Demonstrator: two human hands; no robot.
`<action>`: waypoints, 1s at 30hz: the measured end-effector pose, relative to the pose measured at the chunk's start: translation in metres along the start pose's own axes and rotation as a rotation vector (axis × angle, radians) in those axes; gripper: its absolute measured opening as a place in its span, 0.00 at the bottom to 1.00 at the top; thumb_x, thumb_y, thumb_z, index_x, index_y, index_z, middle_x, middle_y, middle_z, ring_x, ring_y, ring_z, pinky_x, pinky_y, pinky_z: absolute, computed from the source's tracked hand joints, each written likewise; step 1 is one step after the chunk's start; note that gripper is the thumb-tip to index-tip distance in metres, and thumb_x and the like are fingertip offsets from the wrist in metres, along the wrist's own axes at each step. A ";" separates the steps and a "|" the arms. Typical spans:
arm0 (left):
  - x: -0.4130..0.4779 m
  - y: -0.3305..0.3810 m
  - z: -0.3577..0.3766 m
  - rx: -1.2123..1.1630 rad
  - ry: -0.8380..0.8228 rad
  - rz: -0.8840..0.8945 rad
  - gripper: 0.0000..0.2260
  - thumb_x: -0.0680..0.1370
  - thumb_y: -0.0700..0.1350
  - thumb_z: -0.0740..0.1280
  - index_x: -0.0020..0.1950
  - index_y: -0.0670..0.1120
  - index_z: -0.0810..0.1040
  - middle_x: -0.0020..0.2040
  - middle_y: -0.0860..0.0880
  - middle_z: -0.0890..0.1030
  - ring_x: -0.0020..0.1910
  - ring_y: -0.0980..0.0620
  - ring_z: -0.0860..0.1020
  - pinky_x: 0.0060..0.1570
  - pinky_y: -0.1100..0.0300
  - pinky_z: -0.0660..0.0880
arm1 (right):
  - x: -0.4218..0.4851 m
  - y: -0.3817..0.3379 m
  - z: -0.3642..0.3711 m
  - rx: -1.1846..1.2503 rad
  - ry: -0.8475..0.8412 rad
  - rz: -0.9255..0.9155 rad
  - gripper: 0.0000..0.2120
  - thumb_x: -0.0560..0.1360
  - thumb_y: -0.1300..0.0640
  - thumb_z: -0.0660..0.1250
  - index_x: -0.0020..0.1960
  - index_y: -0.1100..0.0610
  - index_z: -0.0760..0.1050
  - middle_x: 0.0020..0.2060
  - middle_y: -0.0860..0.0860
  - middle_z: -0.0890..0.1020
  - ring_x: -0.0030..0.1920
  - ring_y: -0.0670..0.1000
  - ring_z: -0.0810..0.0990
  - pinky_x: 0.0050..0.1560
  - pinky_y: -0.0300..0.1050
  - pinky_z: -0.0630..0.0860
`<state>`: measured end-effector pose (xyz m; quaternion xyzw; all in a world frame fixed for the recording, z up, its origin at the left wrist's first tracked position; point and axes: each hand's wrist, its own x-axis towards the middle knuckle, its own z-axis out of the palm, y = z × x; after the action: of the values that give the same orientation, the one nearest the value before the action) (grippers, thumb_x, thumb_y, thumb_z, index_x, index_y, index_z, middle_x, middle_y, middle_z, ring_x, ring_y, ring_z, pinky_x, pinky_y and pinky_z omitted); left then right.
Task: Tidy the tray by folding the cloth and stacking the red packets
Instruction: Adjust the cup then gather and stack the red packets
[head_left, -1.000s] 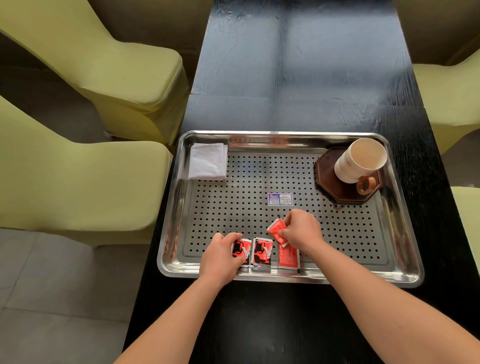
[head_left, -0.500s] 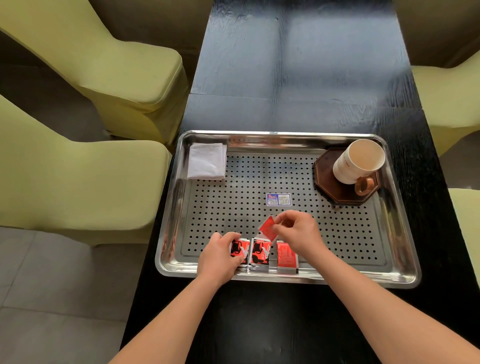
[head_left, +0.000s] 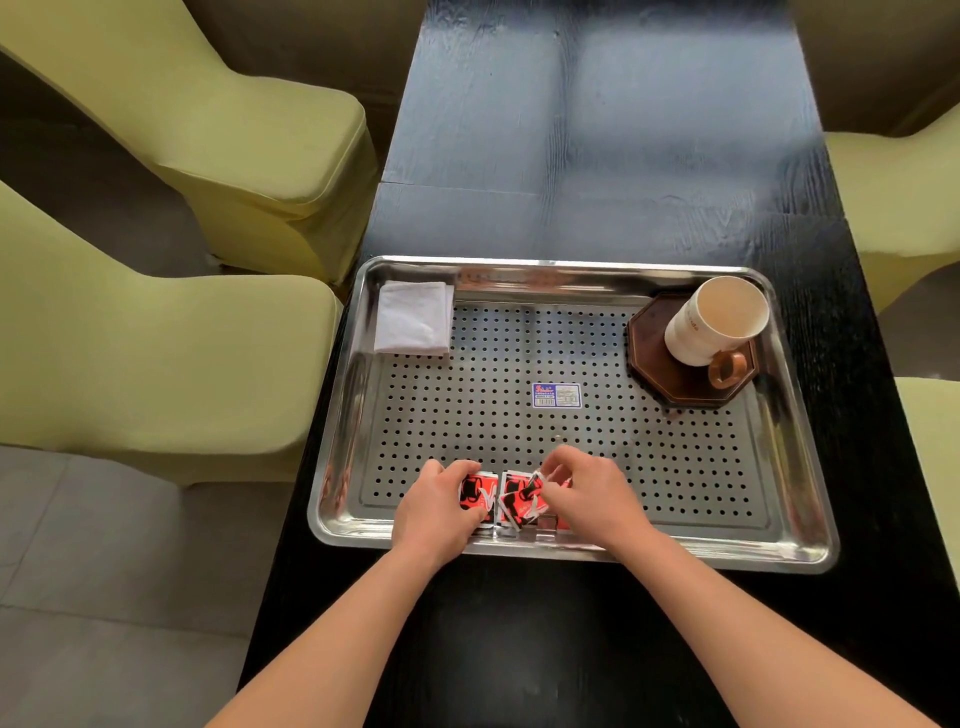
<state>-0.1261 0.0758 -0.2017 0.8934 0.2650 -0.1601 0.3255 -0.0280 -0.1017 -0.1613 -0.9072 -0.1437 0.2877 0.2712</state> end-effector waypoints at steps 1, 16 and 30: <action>0.000 0.000 0.000 -0.001 0.000 0.000 0.23 0.74 0.52 0.72 0.69 0.60 0.72 0.49 0.54 0.70 0.43 0.56 0.74 0.39 0.63 0.68 | 0.001 -0.001 0.001 -0.017 -0.028 0.023 0.06 0.72 0.50 0.69 0.46 0.51 0.79 0.37 0.43 0.81 0.41 0.47 0.79 0.44 0.45 0.76; -0.001 0.001 -0.001 -0.011 0.004 -0.005 0.24 0.74 0.52 0.72 0.69 0.60 0.72 0.49 0.55 0.71 0.45 0.55 0.75 0.42 0.61 0.71 | 0.017 -0.004 0.006 0.112 -0.062 0.106 0.13 0.77 0.66 0.67 0.55 0.52 0.84 0.50 0.49 0.84 0.49 0.48 0.82 0.53 0.46 0.80; -0.002 0.004 -0.004 -0.017 -0.011 -0.014 0.24 0.74 0.52 0.71 0.70 0.59 0.71 0.49 0.54 0.70 0.45 0.56 0.74 0.39 0.63 0.69 | 0.010 0.019 -0.001 -0.247 0.011 0.072 0.16 0.72 0.49 0.72 0.60 0.46 0.77 0.55 0.46 0.76 0.60 0.50 0.71 0.52 0.49 0.77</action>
<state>-0.1251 0.0746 -0.1959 0.8879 0.2706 -0.1652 0.3333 -0.0180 -0.1131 -0.1758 -0.9398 -0.1439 0.2724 0.1476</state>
